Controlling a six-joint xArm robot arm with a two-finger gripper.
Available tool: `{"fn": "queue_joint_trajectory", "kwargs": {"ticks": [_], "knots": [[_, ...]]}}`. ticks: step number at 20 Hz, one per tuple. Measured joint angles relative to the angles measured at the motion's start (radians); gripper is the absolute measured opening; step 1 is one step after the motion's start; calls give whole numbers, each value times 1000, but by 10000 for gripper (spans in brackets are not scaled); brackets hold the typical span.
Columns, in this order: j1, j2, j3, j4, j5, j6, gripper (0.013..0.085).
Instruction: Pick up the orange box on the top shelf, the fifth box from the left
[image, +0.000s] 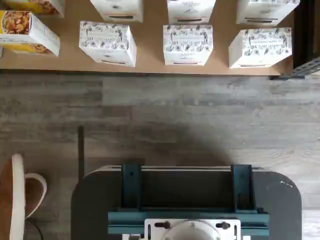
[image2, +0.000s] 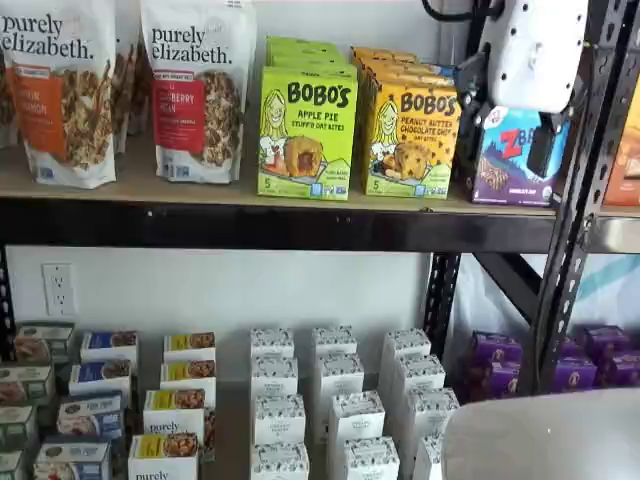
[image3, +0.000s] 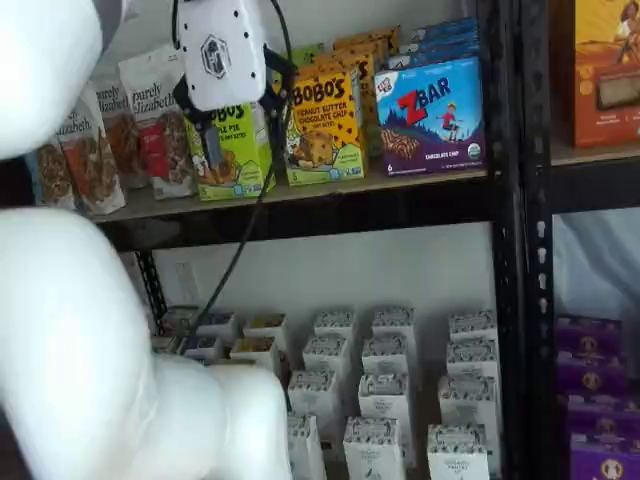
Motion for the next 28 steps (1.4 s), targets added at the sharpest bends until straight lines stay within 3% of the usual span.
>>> {"fn": "queue_joint_trajectory", "kwargs": {"ticks": [2, 11, 19, 28], "knots": [[26, -18, 16, -28, -31, 13, 850], [44, -25, 23, -45, -57, 27, 850], [130, 35, 6, -151, -107, 80, 850], [77, 147, -31, -129, -256, 50, 850]]}}
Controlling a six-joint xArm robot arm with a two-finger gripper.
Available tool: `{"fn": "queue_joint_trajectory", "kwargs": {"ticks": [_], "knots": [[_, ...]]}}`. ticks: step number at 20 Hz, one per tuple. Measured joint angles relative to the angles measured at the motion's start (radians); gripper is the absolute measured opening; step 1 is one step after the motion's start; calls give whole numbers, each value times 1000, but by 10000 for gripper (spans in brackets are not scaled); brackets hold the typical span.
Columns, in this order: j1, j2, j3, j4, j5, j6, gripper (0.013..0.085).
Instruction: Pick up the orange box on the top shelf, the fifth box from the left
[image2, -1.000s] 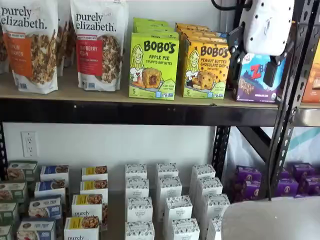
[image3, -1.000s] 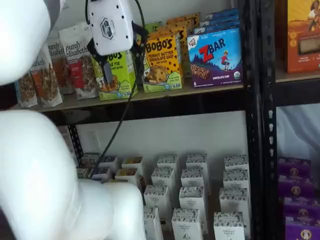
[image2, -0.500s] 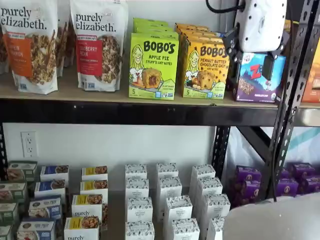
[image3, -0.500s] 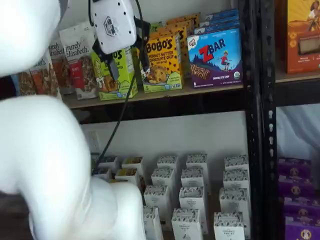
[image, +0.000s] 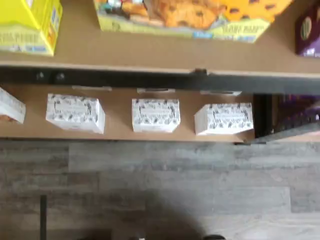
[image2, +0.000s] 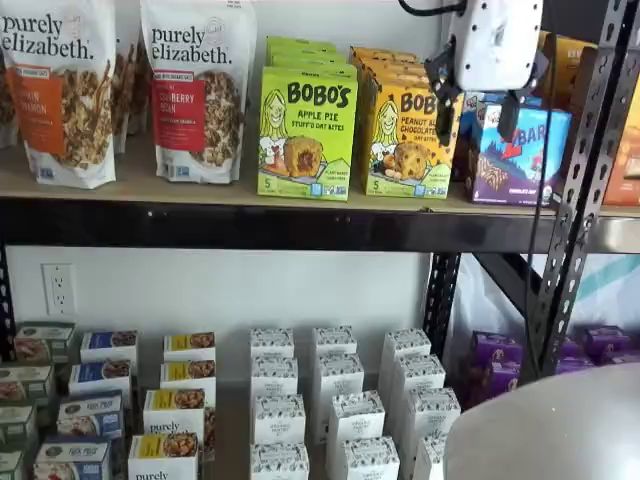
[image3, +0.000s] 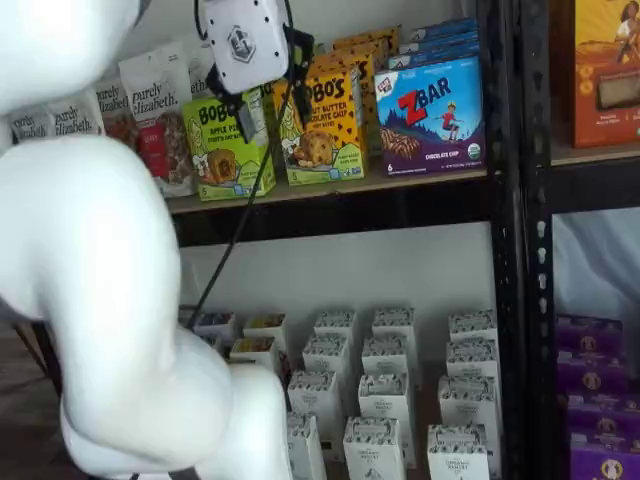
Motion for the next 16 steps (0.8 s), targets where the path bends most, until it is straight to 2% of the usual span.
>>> {"fn": "queue_joint_trajectory", "kwargs": {"ticks": [4, 8, 16], "knots": [[-43, 55, -27, 28, -63, -34, 850], [-69, 103, -56, 46, -121, -55, 850], [-89, 165, -100, 67, -221, -71, 850]]}}
